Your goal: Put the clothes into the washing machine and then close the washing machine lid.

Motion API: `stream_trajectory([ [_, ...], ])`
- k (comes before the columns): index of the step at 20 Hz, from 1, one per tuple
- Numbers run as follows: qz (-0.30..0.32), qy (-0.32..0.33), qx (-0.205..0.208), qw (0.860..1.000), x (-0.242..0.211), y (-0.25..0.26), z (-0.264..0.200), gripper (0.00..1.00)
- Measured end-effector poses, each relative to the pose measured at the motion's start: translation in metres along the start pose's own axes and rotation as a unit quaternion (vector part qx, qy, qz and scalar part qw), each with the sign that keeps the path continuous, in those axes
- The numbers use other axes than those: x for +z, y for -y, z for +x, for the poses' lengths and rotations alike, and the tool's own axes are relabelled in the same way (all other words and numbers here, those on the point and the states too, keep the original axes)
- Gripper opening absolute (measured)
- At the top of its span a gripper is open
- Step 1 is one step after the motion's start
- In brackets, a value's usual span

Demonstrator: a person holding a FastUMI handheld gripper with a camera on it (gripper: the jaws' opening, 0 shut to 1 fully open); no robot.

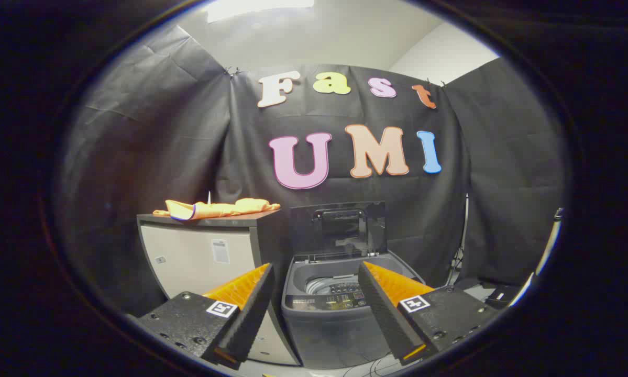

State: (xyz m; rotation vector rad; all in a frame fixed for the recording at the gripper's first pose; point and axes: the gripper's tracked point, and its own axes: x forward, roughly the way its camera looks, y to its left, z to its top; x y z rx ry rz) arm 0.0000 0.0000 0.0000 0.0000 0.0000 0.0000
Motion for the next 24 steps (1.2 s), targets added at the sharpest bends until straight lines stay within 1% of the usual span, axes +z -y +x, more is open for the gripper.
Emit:
stream_trajectory([
  [10, 0.000, -0.012, -0.003, 1.000, -0.011, 0.005, 0.000, 0.97],
  [16, 0.009, -0.015, -0.002, 1.000, -0.004, 0.001, 0.002, 0.97],
  [18, 0.010, -0.002, 0.010, 1.000, 0.010, -0.010, 0.006, 0.97],
  [21, 0.007, 0.024, 0.005, 1.000, 0.044, -0.025, 0.019, 0.97],
  [24, 0.032, 0.030, 0.003, 0.999, 0.076, -0.053, 0.041, 0.97],
])
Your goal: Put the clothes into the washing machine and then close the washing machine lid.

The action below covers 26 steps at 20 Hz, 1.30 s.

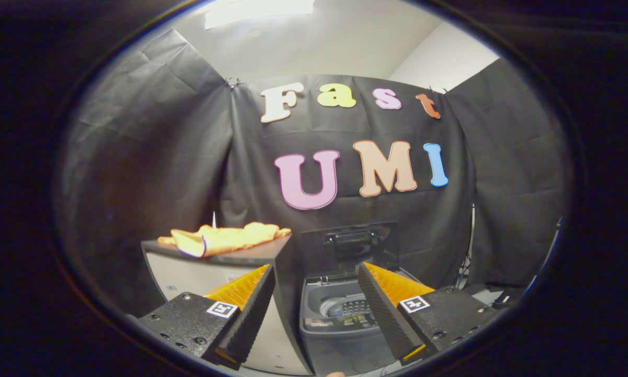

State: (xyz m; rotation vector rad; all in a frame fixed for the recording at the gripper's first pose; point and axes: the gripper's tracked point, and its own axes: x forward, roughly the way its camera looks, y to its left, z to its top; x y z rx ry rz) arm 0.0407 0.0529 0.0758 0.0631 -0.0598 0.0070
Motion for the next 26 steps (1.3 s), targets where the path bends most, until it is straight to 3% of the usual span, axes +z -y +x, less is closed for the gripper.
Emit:
stream_trajectory([
  [3, 0.011, -0.016, 0.039, 0.999, 0.017, -0.049, 0.030, 0.97],
  [5, -0.026, -0.022, 0.074, 0.997, 0.026, -0.081, 0.051, 0.97],
  [7, -0.057, -0.034, 0.082, 0.994, 0.030, -0.105, 0.067, 0.97],
  [10, -0.044, -0.043, 0.111, 0.992, 0.036, -0.155, 0.101, 0.97],
  [16, -0.069, -0.116, 0.117, 0.984, -0.003, -0.221, 0.166, 0.97],
  [19, -0.072, -0.169, 0.143, 0.973, -0.027, -0.247, 0.187, 0.97],
  [26, -0.049, -0.271, 0.081, 0.958, -0.065, -0.240, 0.242, 0.97],
])
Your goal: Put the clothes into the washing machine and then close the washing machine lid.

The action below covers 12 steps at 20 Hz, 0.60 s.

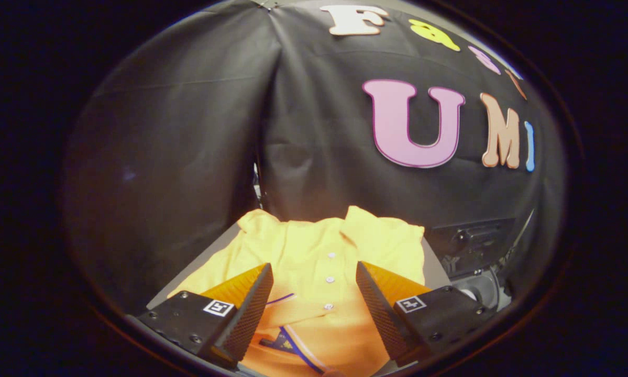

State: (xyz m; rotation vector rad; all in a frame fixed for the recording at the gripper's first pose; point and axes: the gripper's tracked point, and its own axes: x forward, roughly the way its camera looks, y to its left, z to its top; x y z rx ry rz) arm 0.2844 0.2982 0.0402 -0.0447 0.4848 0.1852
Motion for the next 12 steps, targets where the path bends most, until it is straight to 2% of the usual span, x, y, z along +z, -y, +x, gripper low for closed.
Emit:
stream_trajectory([
  [2, 0.016, -0.051, -0.020, 0.998, -0.018, 0.005, 0.014, 0.97],
  [4, 0.026, -0.093, -0.008, 0.995, -0.030, 0.000, 0.031, 0.97],
  [5, 0.019, -0.092, -0.004, 0.996, -0.027, 0.004, 0.035, 0.98],
  [8, 0.016, -0.099, -0.026, 0.995, -0.027, 0.014, 0.030, 0.57],
  [11, 0.009, -0.099, -0.009, 0.995, -0.029, 0.014, 0.023, 0.16],
  [12, 0.011, -0.096, 0.004, 0.995, -0.030, 0.011, 0.019, 0.12],
])
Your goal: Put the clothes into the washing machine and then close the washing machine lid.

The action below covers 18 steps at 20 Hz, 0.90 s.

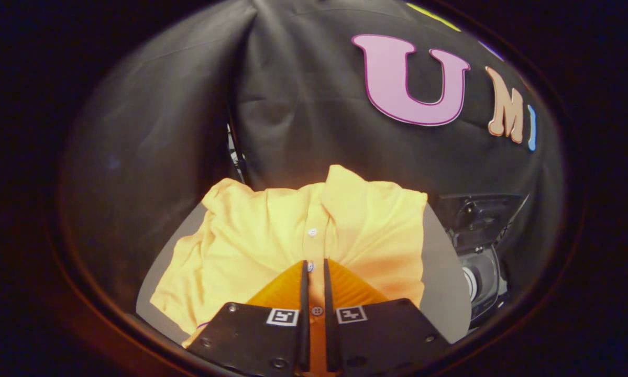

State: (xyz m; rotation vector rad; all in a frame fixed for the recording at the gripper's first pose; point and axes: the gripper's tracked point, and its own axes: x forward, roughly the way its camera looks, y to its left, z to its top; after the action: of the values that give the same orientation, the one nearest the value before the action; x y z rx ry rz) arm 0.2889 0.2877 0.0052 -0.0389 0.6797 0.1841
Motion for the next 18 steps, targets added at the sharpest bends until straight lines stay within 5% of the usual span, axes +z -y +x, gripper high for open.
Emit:
stream_trajectory([
  [4, 0.037, 0.045, 0.071, 0.996, 0.020, -0.013, -0.032, 0.03],
  [8, 0.053, 0.099, 0.099, 0.989, 0.066, -0.007, -0.082, 0.02],
  [12, 0.009, 0.152, 0.086, 0.985, 0.103, 0.011, -0.127, 0.02],
  [18, 0.085, 0.271, 0.043, 0.958, 0.152, 0.091, -0.201, 0.02],
])
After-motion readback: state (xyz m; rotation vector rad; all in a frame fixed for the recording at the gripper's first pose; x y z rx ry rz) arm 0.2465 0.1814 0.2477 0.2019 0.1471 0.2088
